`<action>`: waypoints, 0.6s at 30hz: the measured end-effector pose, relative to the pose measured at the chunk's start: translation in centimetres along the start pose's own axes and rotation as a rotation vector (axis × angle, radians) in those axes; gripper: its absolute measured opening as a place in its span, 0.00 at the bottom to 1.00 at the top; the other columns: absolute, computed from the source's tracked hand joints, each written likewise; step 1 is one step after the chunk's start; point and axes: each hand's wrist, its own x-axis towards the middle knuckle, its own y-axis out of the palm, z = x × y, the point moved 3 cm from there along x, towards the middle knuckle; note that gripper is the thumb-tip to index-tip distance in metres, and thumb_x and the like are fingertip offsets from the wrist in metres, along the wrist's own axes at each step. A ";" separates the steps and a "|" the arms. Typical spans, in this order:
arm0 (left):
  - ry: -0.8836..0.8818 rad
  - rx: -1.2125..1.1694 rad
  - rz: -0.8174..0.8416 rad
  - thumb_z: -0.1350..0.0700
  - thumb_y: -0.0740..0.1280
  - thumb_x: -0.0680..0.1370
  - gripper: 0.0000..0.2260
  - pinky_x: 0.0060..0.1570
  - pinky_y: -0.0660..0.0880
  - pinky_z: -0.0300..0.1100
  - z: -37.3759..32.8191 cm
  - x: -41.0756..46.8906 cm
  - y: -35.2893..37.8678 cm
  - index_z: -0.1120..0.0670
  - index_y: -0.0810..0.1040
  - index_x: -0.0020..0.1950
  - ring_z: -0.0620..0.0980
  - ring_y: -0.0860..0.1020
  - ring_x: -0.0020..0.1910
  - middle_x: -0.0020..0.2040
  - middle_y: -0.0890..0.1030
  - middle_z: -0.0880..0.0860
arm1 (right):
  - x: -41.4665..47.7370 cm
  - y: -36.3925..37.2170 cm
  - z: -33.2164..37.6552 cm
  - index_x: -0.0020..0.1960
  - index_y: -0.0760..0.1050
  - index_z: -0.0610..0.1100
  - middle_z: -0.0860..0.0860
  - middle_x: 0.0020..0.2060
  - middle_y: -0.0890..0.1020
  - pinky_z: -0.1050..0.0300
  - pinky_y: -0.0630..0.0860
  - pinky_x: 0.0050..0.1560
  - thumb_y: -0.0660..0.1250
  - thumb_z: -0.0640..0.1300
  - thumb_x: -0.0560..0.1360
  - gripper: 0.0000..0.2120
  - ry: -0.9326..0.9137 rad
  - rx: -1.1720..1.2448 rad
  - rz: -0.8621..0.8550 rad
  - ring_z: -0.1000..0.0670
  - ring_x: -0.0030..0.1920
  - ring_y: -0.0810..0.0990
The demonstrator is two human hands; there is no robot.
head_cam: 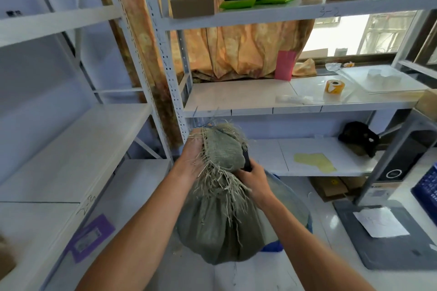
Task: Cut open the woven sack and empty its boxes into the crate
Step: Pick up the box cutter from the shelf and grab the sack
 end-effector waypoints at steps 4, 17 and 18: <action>-0.043 -0.054 -0.134 0.65 0.53 0.83 0.27 0.24 0.75 0.33 0.4 0.1 -2.5 0.56 0.79 0.27 0.48 0.78 0.21 0.24 0.78 0.53 | 0.4 -0.2 0.0 0.45 0.79 0.39 0.45 0.35 0.84 0.53 0.80 0.39 0.71 0.36 0.76 0.02 0.040 0.020 -0.027 0.48 0.35 0.83; -0.346 1.185 -0.057 0.71 0.57 0.79 0.19 0.57 0.74 0.46 0.7 0.6 -11.3 0.56 0.78 0.63 0.55 0.75 0.62 0.64 0.77 0.55 | 1.4 -2.2 -1.0 0.38 0.73 0.44 0.52 0.28 0.73 0.62 0.65 0.25 0.67 0.38 0.77 0.09 -0.014 -0.518 -0.056 0.53 0.27 0.69; -0.255 1.187 -0.150 0.70 0.58 0.79 0.18 0.61 0.76 0.51 0.3 0.9 -10.9 0.54 0.77 0.63 0.55 0.76 0.63 0.65 0.77 0.56 | 1.4 -2.1 -1.1 0.38 0.72 0.44 0.52 0.28 0.73 0.60 0.65 0.26 0.67 0.37 0.77 0.10 -0.024 -0.559 -0.068 0.53 0.27 0.69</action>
